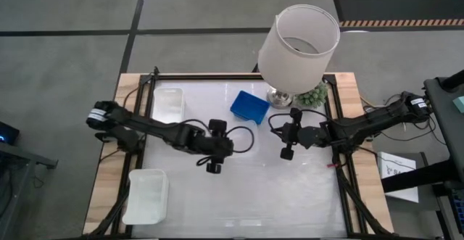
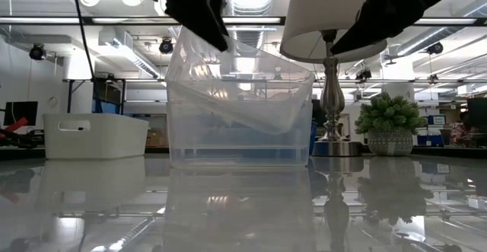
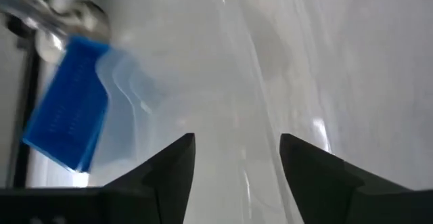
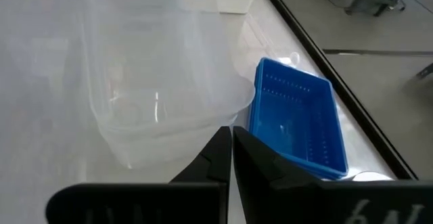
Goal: Stack baskets by color
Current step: Stack the bottom transparent bin on top of the top transparent bin
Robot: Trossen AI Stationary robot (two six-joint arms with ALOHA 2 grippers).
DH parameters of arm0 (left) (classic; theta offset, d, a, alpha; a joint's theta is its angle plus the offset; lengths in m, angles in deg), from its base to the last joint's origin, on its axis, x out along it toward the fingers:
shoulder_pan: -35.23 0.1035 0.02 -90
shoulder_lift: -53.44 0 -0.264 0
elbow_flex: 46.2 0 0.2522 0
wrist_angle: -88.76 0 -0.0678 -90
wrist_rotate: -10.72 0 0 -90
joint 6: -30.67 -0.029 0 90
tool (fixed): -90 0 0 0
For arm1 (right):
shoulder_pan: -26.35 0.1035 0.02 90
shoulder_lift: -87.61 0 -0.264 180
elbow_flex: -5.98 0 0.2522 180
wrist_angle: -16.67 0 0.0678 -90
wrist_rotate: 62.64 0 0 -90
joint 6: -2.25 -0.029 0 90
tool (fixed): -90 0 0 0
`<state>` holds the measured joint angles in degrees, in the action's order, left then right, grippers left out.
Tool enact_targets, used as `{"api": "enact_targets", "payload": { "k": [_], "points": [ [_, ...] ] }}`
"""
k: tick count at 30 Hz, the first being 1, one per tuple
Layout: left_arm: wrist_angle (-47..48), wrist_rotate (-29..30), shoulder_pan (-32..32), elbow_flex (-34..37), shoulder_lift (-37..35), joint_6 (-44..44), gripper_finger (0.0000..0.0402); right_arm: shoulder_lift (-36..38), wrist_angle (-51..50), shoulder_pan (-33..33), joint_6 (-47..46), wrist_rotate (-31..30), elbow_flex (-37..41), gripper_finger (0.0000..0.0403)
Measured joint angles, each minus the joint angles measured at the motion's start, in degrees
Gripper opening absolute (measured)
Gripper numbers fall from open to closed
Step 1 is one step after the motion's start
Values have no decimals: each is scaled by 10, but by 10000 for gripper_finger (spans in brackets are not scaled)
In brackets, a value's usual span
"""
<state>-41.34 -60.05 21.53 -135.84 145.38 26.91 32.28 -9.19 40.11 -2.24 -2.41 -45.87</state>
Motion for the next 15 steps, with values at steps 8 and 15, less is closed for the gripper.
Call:
{"api": "enact_targets", "payload": {
  "k": [8, 15],
  "points": [
    [71, -21, 16, -42, 38, 0, 168, 0, -17, 0, -15, 2, 1, 9],
    [70, -30, 16, -42, 37, 1, 117, 0, -17, 0, -14, 2, 2, 9]
  ]
}}
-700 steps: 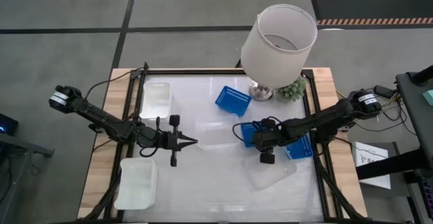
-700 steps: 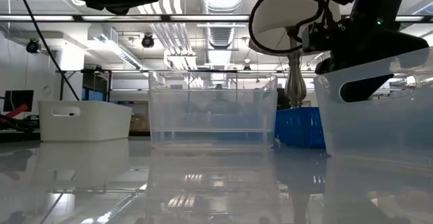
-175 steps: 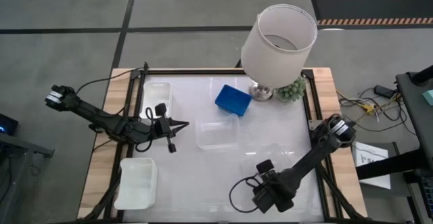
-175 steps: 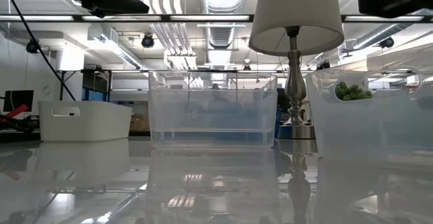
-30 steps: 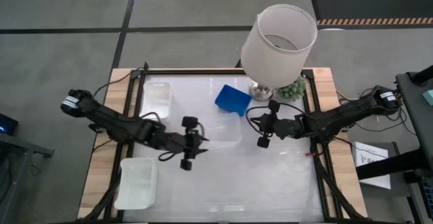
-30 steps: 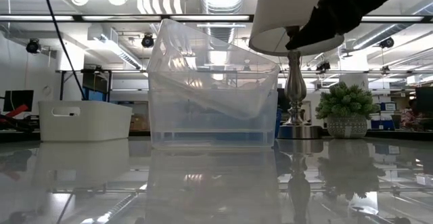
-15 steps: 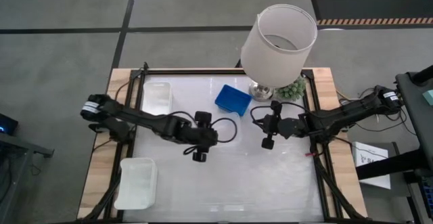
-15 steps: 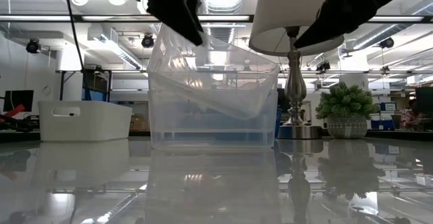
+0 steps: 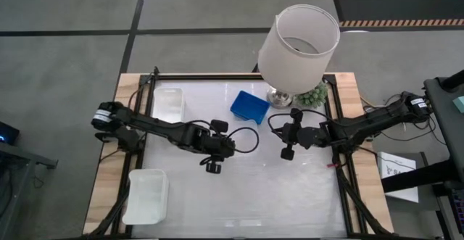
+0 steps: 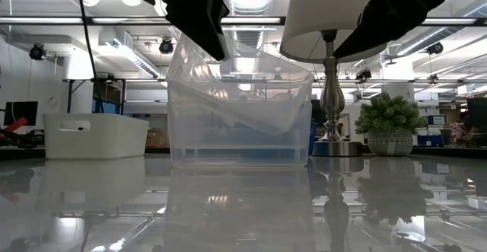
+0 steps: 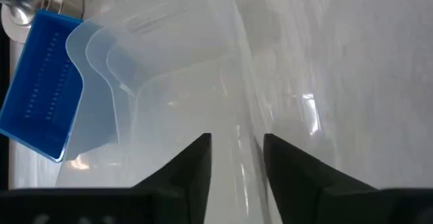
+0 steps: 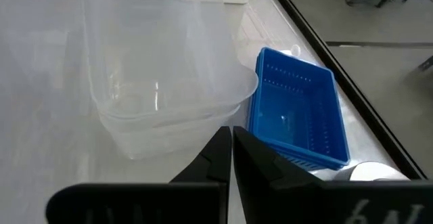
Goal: Stack baskets by color
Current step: Stack the bottom transparent bin on top of the top transparent bin
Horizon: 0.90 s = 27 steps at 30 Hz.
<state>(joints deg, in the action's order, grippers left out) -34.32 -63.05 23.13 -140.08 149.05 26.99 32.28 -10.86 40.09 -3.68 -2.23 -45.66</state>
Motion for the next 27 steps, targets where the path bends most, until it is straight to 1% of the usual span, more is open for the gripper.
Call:
{"api": "enact_targets", "payload": {
  "k": [4, 10, 17, 19, 21, 24, 27],
  "points": [
    [-1, -13, 0, 0, -1, 1, 75, 0, 0, 0, 0, 0, 1, 9],
    [-1, -17, -1, 1, -7, 1, 9, 0, 0, 0, 0, 0, 1, 9],
    [-14, -6, -15, 3, -28, 1, 2, 0, 1, 0, 0, 0, 1, 9],
    [-28, 9, -19, 12, -34, 3, 1, 0, 2, 0, 0, 0, 1, 9],
    [-58, 26, -24, 29, -40, 3, 1, 0, 2, 0, 0, 0, 1, 9],
    [-120, 30, -26, 65, -53, 3, 1, 0, 4, 0, -3, 0, 1, 9],
    [-155, 34, -26, 98, -69, 16, 0, 0, 4, 0, -5, 0, 3, 9]
  ]
}}
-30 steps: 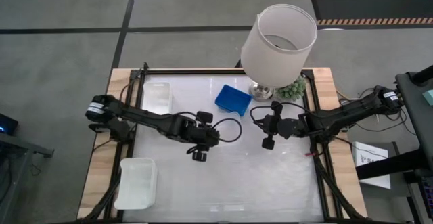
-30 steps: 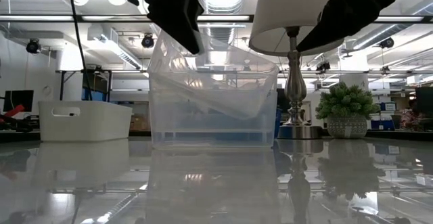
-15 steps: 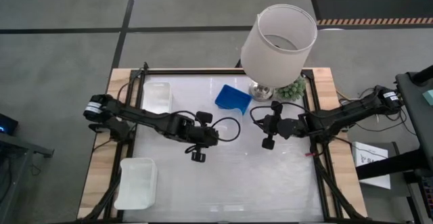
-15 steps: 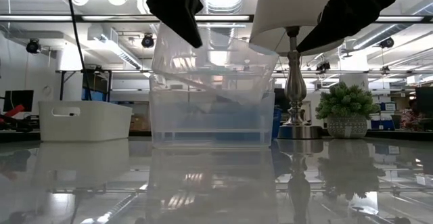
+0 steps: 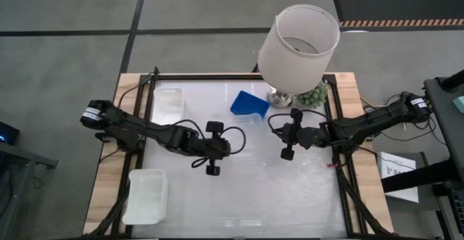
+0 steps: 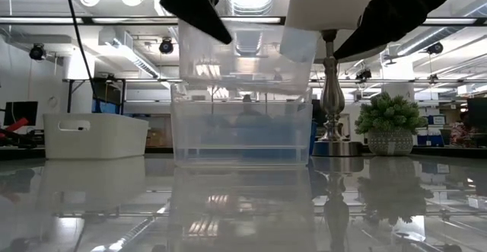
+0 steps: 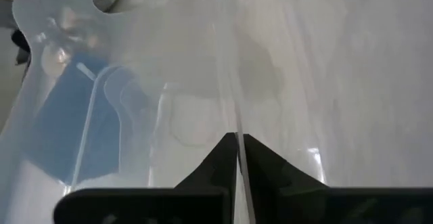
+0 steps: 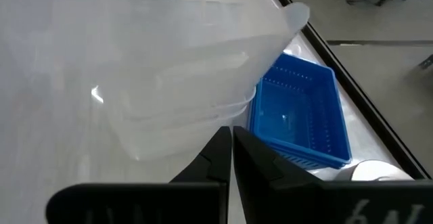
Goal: Stack baskets by color
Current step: Stack the bottom transparent bin on top of the top transparent bin
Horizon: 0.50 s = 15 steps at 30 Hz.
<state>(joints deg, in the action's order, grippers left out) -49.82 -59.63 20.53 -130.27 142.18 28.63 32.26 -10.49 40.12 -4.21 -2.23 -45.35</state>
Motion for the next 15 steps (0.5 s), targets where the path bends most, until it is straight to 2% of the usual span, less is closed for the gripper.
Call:
{"api": "enact_targets", "payload": {
  "k": [11, 15],
  "points": [
    [-76, -11, 1, 75, -27, 33, 0, 0, 4, 2, -1, 0, 1, 9],
    [-82, -25, 1, 86, -30, 33, 21, 0, 5, 2, -1, 0, 1, 9]
  ]
}}
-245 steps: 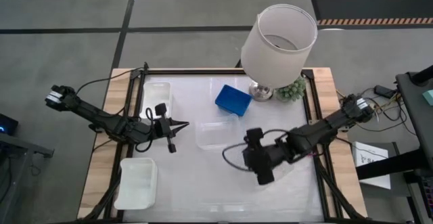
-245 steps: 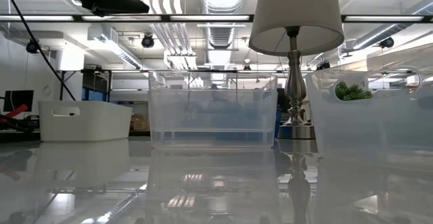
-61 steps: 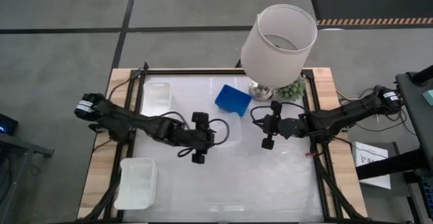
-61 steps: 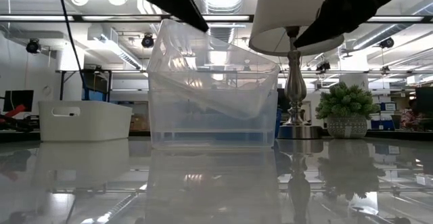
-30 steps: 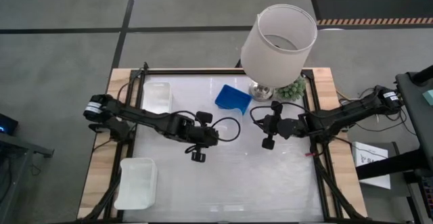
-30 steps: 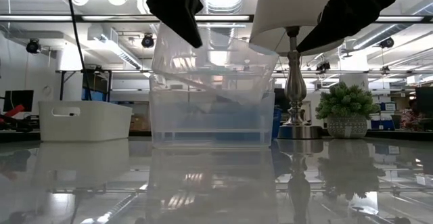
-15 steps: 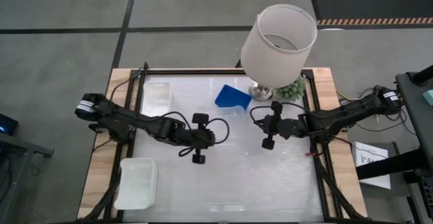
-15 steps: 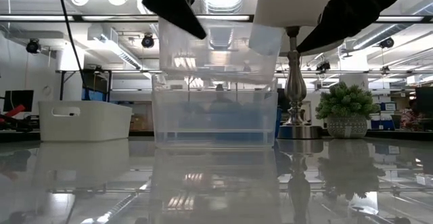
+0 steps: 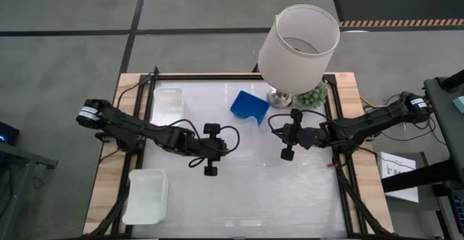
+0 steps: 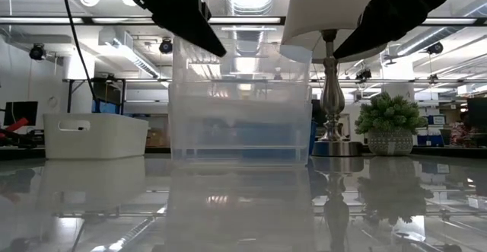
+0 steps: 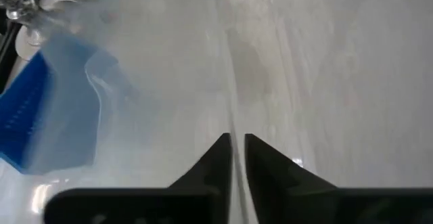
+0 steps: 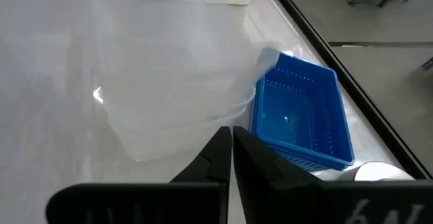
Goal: Stack baskets by color
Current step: Stack the bottom transparent bin on top of the top transparent bin, then stack the top white bin on top of the bottom white bin
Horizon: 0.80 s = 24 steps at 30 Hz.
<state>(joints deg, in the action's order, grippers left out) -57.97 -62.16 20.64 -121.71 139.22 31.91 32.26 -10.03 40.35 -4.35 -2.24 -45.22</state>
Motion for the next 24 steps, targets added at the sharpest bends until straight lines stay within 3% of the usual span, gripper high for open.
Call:
{"api": "enact_targets", "payload": {
  "k": [12, 19, 24],
  "points": [
    [17, -9, -5, 0, -30, -28, 140, 0, 14, 0, 1, 0, 13, 9],
    [30, 0, -32, 32, -120, -48, 155, 0, 46, 0, 4, 0, 26, 9],
    [14, 58, -35, 105, -199, -2, 155, 0, 129, 0, 33, 0, 57, 9]
  ]
}}
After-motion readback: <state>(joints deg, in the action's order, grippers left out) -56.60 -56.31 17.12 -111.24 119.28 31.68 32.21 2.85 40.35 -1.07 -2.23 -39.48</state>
